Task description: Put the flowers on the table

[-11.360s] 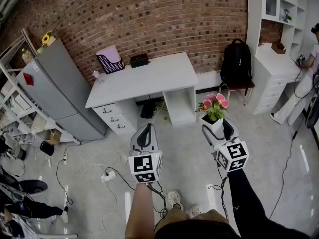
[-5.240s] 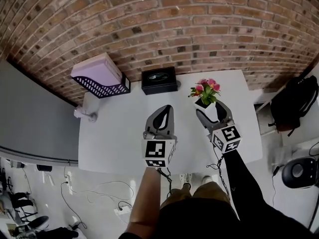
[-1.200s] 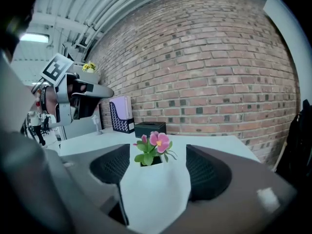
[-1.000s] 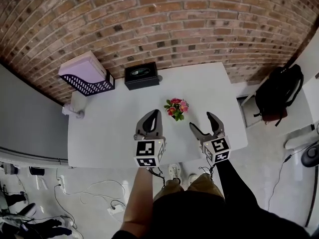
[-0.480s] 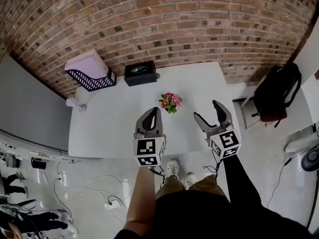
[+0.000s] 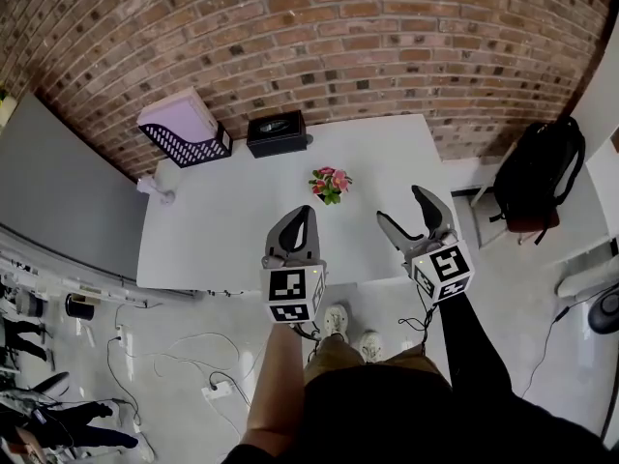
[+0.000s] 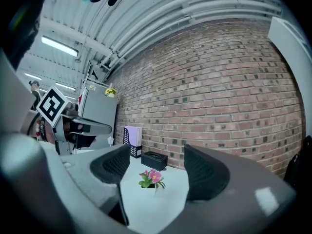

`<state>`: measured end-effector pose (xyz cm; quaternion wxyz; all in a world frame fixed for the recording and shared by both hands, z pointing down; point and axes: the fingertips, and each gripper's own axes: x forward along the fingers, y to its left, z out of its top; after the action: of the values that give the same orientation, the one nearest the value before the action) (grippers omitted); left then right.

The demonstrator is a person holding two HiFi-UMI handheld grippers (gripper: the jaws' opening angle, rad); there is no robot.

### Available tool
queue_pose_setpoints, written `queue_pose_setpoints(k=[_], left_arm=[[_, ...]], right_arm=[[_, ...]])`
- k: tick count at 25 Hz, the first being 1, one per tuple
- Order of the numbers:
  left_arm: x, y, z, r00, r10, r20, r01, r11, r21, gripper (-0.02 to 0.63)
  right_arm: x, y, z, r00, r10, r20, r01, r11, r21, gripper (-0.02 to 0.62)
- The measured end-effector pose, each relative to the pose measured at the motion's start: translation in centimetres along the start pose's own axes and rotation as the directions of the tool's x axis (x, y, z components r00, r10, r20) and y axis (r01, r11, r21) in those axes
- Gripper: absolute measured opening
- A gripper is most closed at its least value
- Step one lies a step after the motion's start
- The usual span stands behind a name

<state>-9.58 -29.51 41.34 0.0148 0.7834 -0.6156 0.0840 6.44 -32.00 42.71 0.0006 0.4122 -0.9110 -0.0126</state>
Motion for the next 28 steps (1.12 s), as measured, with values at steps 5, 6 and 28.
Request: queue_pose_setpoints(k=[5,6,28], left_arm=[[-1.1,-1.4,0.1,1.000,-0.008,0.001,0.008,1.000,0.015,0.008],[-1.3,-1.6,0.0,1.000,-0.009,0.001,0.009,1.000,0.016,0.008],[-2.3,-1.9,1.2,0.999,-0.002,0.044,0.001,1.000,0.024,0.008]], right_arm=[[-1.2,0.8,0.4,1.000,0.024,0.016,-0.024,1.000,0.020,0.336],[-1.4,1.1,0.4,0.999,0.033,0.019,-0.034,0.999,0.023,0.336],[-2.7,1.8,0.8,1.000,0.012,0.019,-0.011,0.999,-0.039,0.000]])
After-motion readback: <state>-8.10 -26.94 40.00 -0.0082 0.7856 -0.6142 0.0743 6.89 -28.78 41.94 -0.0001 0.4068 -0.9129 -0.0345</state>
